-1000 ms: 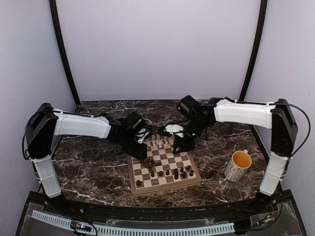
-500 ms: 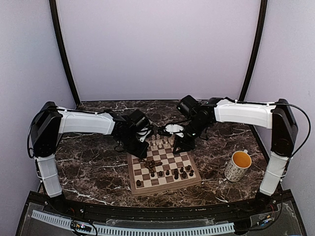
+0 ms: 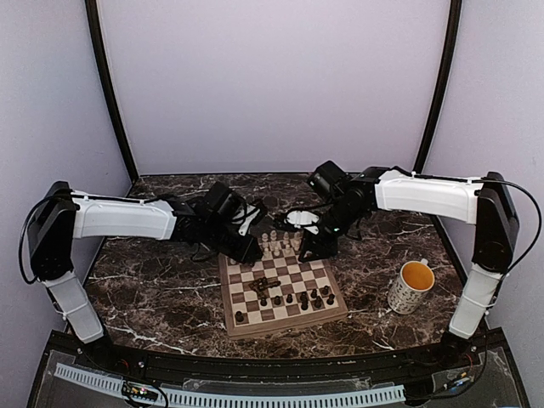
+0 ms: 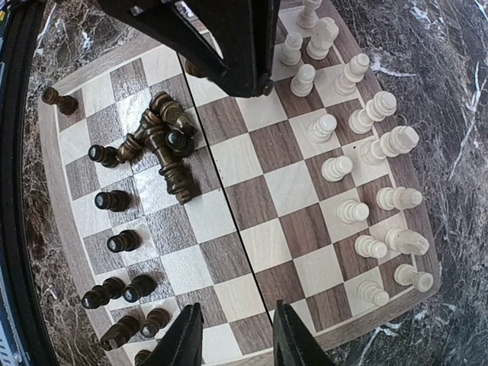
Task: Set up the chess pieces on the board
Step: Pick up the chess pile from the chessboard, then pass from the left arm to the right
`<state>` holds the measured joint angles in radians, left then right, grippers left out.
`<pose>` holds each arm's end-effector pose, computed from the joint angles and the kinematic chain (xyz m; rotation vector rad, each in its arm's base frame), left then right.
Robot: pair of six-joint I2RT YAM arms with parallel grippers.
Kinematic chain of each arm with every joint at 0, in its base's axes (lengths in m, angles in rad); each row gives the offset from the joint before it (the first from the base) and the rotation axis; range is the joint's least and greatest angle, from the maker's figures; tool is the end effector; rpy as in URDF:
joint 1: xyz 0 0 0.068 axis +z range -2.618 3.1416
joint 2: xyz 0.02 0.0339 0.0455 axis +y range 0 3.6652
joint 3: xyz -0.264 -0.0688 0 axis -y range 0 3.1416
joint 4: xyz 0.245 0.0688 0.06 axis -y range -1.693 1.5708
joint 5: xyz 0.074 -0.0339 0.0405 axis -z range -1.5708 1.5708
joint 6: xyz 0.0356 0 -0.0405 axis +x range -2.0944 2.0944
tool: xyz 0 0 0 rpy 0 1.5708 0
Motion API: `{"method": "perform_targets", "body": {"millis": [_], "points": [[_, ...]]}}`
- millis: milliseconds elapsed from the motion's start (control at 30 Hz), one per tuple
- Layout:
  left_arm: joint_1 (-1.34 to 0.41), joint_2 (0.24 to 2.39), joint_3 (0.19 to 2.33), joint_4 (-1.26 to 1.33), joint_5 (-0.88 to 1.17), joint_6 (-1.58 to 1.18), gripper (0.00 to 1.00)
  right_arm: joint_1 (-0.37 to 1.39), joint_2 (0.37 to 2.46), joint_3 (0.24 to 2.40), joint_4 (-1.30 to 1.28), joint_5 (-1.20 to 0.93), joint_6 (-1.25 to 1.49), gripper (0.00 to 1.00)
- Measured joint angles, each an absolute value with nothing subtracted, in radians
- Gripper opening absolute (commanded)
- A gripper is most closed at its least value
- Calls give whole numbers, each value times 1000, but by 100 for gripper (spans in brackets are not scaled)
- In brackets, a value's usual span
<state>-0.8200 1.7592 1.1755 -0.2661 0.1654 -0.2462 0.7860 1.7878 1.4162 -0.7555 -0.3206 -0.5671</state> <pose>0.2543 -0.2811 0.2059 0.7891 2.3961 -0.6631 0.2558 0.2720 0.2409 -1.7630 2.0387 0.4993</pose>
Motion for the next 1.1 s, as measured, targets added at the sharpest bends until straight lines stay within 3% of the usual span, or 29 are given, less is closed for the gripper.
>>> {"method": "perform_targets", "body": {"millis": [633, 1100], "points": [[-820, 1575, 858, 357, 363, -275, 0, 782, 1788, 1481, -756, -450, -518, 38], [-820, 1445, 813, 575, 440, -329, 0, 619, 1837, 1535, -760, -951, -394, 60]]}}
